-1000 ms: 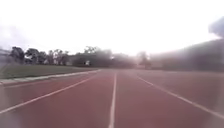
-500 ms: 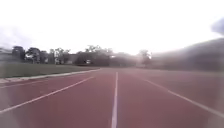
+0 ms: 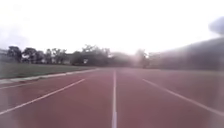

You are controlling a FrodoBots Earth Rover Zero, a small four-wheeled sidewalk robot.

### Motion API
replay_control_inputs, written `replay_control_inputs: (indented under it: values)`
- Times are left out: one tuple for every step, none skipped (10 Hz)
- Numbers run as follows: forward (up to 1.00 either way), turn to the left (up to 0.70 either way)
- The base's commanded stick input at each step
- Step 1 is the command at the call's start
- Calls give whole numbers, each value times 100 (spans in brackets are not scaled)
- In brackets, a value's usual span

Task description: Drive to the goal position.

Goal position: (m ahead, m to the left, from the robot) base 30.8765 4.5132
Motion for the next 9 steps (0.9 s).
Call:
replay_control_inputs:
  values:
    - [70, 0]
    - [70, -9]
    - [70, -30]
    - [70, -29]
    - [70, -16]
    - [70, -5]
    - [70, 0]
    - [70, 0]
    - [70, 0]
